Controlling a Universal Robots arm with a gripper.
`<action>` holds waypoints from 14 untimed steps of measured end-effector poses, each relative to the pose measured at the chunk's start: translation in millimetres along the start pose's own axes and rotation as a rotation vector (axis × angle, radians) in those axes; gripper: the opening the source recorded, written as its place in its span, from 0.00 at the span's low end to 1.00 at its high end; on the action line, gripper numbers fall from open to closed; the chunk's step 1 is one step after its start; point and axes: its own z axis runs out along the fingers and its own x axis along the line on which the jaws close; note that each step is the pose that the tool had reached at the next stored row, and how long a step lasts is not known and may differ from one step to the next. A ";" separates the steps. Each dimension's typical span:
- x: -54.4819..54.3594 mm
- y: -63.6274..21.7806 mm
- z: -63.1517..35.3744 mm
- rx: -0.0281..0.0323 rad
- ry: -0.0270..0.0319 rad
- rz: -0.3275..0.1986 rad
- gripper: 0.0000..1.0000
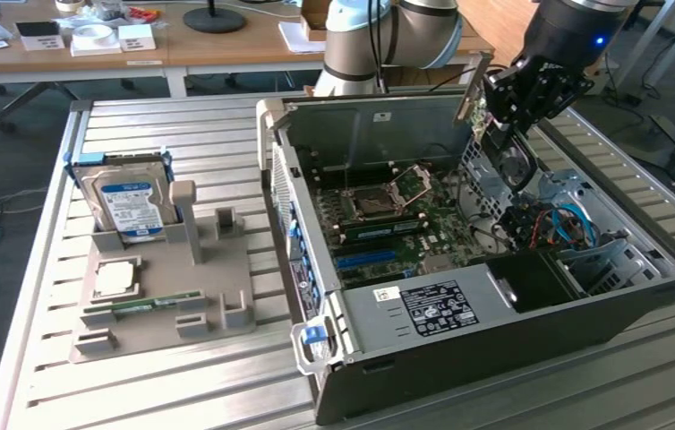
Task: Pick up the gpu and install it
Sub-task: 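Insert the gpu into the slot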
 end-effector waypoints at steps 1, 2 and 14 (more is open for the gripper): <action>0.0 0.0 0.0 0.0000 0.0002 -0.002 0.26; 0.0 0.0 0.0 -0.0001 0.0005 -0.006 0.26; 0.2 0.0 0.1 -0.0022 0.0130 -0.133 0.26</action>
